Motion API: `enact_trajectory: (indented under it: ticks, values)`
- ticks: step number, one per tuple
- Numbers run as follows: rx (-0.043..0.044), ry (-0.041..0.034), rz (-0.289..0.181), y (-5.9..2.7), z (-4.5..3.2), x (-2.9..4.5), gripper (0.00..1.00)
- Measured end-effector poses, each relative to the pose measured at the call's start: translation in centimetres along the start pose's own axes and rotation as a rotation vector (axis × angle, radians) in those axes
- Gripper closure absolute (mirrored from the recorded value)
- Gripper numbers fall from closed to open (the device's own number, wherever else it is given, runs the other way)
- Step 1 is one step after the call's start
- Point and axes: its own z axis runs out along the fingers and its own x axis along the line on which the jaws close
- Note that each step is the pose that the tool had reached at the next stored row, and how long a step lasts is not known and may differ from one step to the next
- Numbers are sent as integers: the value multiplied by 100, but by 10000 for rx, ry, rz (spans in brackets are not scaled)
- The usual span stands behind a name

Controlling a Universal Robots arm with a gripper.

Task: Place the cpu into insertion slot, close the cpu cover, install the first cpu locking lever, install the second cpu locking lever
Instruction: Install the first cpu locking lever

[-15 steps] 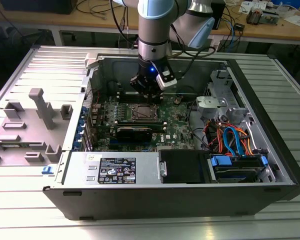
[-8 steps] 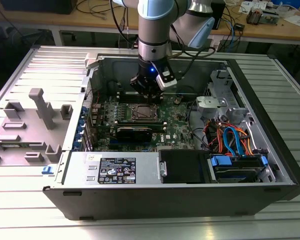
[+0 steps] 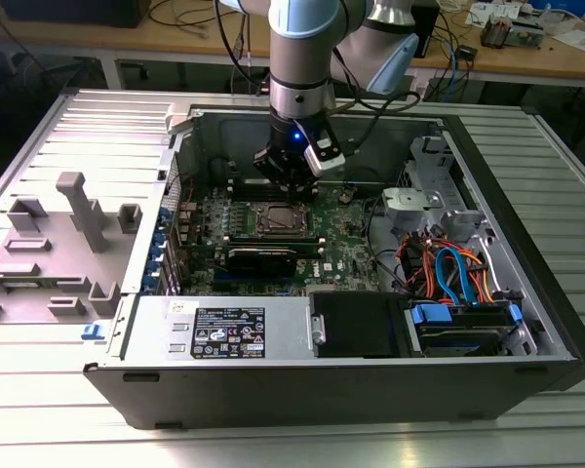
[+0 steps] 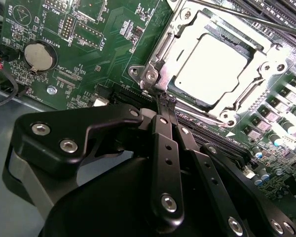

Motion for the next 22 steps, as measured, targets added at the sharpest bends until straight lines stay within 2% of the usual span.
enact_trajectory:
  ticks: [7,22]
  values:
    - [1,1,0,0,-19,0,89]
    - [6,3,0,-28,4,-1,89]
